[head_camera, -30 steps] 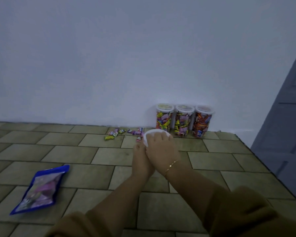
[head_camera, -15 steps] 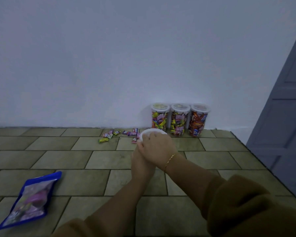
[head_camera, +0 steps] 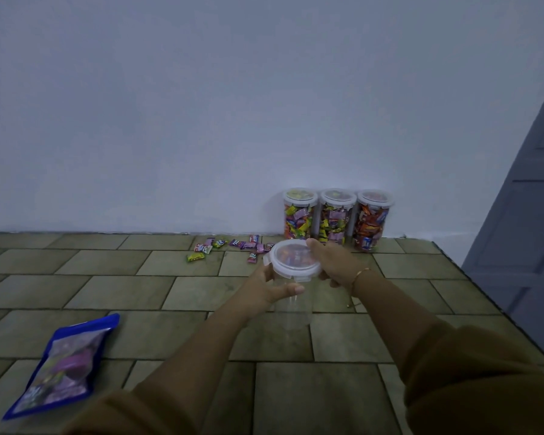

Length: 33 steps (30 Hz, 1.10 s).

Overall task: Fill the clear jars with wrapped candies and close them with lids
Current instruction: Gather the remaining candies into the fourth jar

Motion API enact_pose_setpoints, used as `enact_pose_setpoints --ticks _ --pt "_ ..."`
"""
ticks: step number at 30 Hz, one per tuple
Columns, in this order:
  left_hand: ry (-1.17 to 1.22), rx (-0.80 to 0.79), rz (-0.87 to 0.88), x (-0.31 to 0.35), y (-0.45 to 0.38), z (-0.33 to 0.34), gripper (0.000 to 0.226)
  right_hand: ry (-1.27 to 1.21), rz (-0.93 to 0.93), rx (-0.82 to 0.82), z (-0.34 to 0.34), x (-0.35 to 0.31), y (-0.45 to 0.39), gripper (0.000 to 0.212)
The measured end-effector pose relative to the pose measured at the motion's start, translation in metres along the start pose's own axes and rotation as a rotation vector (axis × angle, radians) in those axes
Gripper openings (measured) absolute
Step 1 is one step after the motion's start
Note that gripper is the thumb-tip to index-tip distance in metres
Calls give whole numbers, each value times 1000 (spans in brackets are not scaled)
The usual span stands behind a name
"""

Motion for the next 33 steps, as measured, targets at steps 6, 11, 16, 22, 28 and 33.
enact_pose_setpoints --ticks 6,11,16,22,28,33 --pt "13 94 49 3 3 5 78 -239 31 114 3 -3 13 46" --pt "-30 399 60 2 4 19 86 -245 31 172 26 11 27 59" --pt "-67 435 28 0 2 20 107 -272 -11 227 30 14 33 59" --pt "-65 438 12 -3 1 22 120 -413 -13 246 32 11 36 52" --pt "-84 427 27 -3 1 22 118 -502 119 174 25 6 43 46" --pt "-83 403 19 -3 1 22 110 -709 206 151 14 -8 45 29"
Point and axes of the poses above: each hand's wrist, its own y-axis away from the middle knuckle, its own z-axis out of the palm, x = y × z, the point moved 2 cm from there along -y, towards the middle knuckle, and after that the axes turned 9 degrees about -y, right-handed, at the moved point
